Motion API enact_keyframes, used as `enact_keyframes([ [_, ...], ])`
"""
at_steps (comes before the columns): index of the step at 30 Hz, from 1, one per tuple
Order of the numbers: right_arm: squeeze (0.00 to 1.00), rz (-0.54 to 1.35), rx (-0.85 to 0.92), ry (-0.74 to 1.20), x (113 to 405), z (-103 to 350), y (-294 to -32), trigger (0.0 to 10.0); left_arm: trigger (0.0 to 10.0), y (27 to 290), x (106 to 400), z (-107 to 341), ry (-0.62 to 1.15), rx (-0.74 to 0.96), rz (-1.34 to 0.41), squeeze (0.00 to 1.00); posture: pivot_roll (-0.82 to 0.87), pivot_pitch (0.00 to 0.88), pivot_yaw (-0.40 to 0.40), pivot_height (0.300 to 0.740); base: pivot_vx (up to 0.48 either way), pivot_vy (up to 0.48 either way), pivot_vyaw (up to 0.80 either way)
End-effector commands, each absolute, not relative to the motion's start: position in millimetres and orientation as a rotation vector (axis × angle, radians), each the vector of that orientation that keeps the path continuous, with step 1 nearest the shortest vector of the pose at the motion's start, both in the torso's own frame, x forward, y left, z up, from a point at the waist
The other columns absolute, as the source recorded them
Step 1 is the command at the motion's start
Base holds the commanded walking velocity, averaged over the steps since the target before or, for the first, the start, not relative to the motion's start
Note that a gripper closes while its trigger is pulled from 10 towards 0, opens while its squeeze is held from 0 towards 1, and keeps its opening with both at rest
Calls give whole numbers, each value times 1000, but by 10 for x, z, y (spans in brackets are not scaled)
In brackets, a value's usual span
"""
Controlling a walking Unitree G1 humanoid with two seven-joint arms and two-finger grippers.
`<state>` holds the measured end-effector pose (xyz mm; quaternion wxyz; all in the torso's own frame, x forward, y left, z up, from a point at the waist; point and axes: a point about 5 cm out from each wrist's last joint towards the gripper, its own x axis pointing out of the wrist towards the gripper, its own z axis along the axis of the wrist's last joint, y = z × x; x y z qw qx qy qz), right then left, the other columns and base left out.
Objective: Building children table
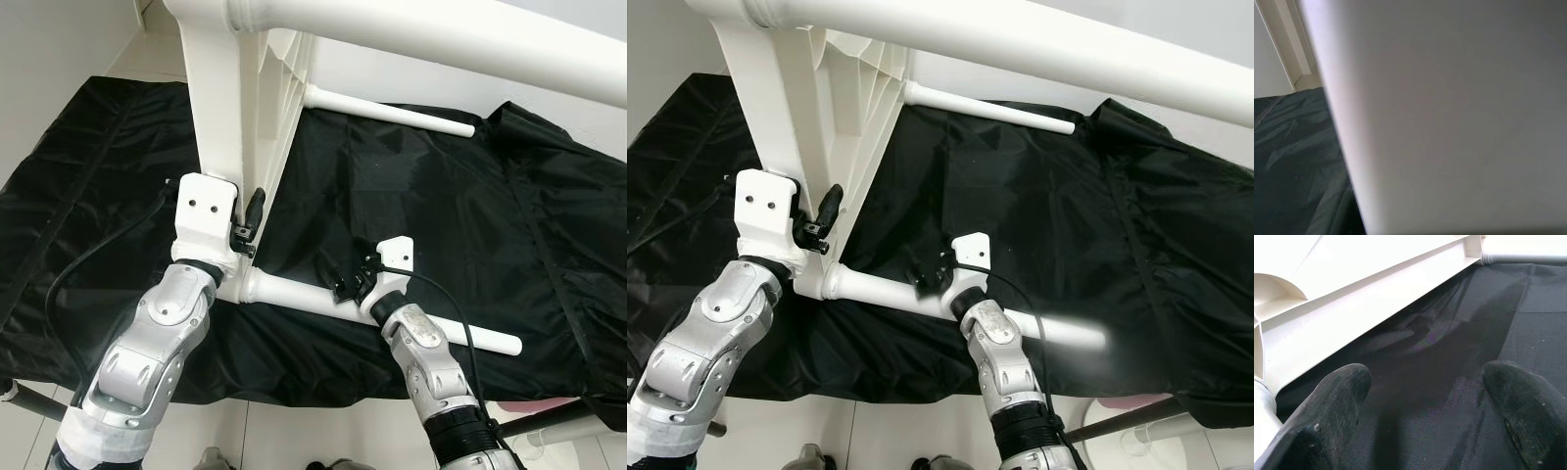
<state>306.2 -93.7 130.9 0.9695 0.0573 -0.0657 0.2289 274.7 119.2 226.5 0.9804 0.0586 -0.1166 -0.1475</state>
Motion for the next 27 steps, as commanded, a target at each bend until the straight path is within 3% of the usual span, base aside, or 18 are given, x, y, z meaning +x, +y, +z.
enact_keyframes([
  [1,0,445,111,-87,3052,1202,-975,10000,0,1209,2770,2290,-233,123,-321,0,42,119,-57,740,0,0,0],
  [10,0,449,111,-89,3067,1212,-973,10000,0,1347,2774,2330,-249,139,-251,0,56,128,-65,740,0,0,0],
  [11,0,451,111,-87,3070,1206,-968,10000,7137,1389,2778,2329,-248,145,-225,0,58,131,-64,740,0,0,0],
  [13,0,451,111,-86,3072,1202,-964,10000,7137,1414,2780,2326,-246,148,-209,0,58,131,-64,740,0,0,0],
  [14,0,453,110,-83,3075,1194,-959,10000,10000,1436,2765,2316,-242,155,-200,0,62,133,-64,740,0,0,0],
  [21,0,454,110,-76,3074,1170,-962,10000,10000,1514,2655,2301,-252,207,-201,0,71,131,-62,740,0,0,0],
  [27,0,446,107,-75,3089,1164,-996,10000,10000,1689,2612,2337,-262,218,-84,0,84,127,-66,740,0,0,0],
])
